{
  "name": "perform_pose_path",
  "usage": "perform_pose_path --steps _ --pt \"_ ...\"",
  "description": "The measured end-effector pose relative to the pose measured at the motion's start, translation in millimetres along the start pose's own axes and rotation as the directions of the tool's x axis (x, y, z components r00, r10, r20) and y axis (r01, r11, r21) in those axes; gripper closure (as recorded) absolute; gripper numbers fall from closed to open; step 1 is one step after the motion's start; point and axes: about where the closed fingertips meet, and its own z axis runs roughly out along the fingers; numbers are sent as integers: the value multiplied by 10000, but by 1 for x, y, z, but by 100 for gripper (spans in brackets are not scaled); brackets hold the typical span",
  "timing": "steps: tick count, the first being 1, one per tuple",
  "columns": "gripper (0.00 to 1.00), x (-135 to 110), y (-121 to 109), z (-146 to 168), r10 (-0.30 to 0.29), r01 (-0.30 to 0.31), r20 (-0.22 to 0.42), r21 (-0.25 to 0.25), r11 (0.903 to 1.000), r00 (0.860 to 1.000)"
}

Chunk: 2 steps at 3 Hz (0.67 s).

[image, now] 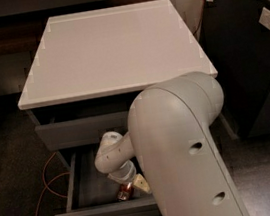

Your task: Pick coke can from middle drawer and place on counter

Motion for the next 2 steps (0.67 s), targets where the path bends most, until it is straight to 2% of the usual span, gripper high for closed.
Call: perform_pose_path --steps 1,2 --pt "0 4 -1 9 -622 624 -70 243 9978 9980" --pt "0 7 -1 17 -888 891 -107 388 9953 9960"
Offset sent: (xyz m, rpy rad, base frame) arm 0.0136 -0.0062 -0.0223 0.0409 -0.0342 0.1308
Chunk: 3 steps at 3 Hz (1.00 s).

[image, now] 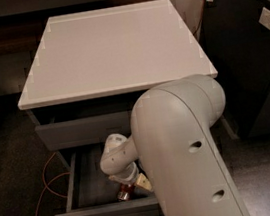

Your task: Pick coke can from middle drawer and place on counter

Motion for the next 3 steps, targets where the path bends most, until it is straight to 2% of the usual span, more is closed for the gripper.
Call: perform_pose_path --steps 1,3 --pt "10 4 0 5 -116 116 14 44 9999 9999" --pt "70 6 -3 3 102 -104 144 140 9998 9998"
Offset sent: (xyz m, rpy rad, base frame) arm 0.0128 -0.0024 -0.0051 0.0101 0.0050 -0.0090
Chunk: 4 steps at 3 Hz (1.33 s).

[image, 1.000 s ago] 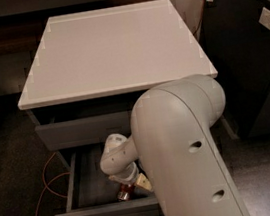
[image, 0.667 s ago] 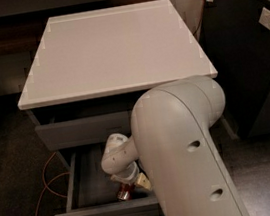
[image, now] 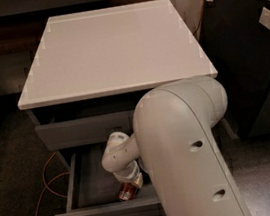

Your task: Pick coke can from middle drawer and place on counter

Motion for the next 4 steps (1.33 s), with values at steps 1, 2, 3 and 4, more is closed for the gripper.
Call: perform_pose_path --steps 1,2,3,4 --pt "99 -11 -5 -17 133 -133 -22 357 9993 9999" --pt "100 -20 -14 -44 357 -347 -123 740 9967 9993" --pt "100 -29 -19 -82 910 -870 -243 1326 9873 9955" --pt "100 -30 -19 -106 1475 -1425 -190 1623 9764 9889"
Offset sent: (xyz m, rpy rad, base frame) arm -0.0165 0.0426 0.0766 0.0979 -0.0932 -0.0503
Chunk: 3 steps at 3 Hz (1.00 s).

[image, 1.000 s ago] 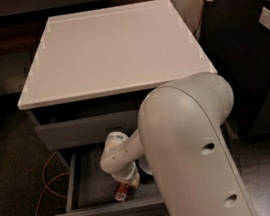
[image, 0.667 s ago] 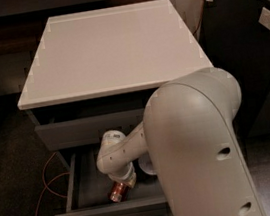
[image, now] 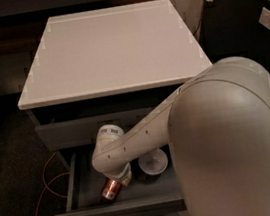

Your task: Pick coke can from middle drawer and place on counter

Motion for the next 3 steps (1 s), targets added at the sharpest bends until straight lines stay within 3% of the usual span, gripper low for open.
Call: perform_pose_path --steps 3 --pt "100 -11 4 -71 1311 -1321 164 856 9875 9912"
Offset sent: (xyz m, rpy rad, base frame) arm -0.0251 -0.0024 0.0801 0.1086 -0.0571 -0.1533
